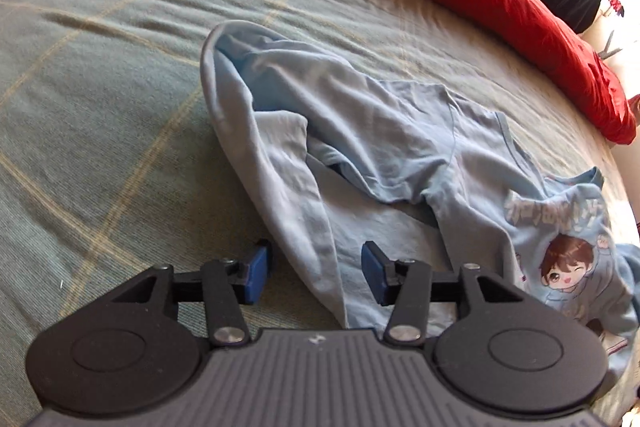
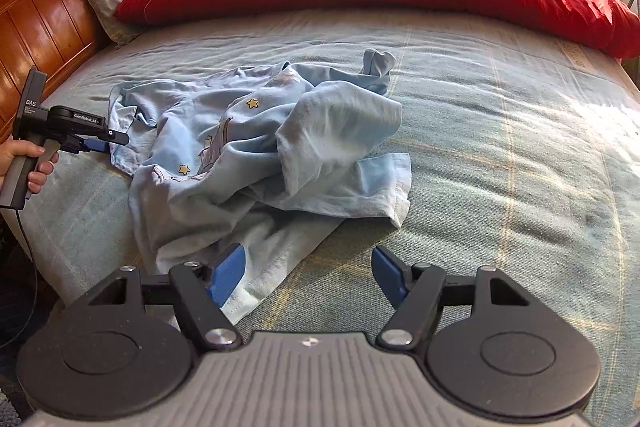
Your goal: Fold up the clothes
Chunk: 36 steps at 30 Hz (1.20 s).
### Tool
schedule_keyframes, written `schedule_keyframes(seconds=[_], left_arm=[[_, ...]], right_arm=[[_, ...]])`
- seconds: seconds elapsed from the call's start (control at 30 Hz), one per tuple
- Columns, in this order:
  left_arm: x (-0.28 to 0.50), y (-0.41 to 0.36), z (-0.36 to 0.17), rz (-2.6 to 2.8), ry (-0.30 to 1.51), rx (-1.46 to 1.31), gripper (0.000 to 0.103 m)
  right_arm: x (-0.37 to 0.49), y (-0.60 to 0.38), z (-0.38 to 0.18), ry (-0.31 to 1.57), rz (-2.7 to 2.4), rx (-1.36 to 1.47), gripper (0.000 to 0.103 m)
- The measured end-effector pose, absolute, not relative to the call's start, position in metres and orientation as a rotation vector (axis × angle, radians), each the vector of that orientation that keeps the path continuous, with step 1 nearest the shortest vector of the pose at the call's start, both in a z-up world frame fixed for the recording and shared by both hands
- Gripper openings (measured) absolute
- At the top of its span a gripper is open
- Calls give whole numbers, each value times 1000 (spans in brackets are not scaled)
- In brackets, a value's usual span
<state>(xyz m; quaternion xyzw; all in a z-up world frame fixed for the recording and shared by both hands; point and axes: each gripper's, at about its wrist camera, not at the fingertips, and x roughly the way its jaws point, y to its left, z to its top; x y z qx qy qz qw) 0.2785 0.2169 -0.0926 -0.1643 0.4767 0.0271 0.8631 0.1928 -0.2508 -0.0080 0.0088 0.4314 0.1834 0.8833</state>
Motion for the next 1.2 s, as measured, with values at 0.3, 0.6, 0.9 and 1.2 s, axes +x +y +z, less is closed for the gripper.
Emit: schedule_keyframes(seconds=[0.3,0.6,0.9,1.2], left_arm=[[271,223,-53,190,941,-65,2],[262,275,-3,368,893,70,2],[270,199,-29,79,955,135,6],[274,181,-39,-30,994,23,31]], right_arm=[[186,-265,-3,886,343,22,74],[188,-257,-5,882,368,19,74],[185,-251,-6,893,368,11,74],[181,-253,-2,885,362,4,79]])
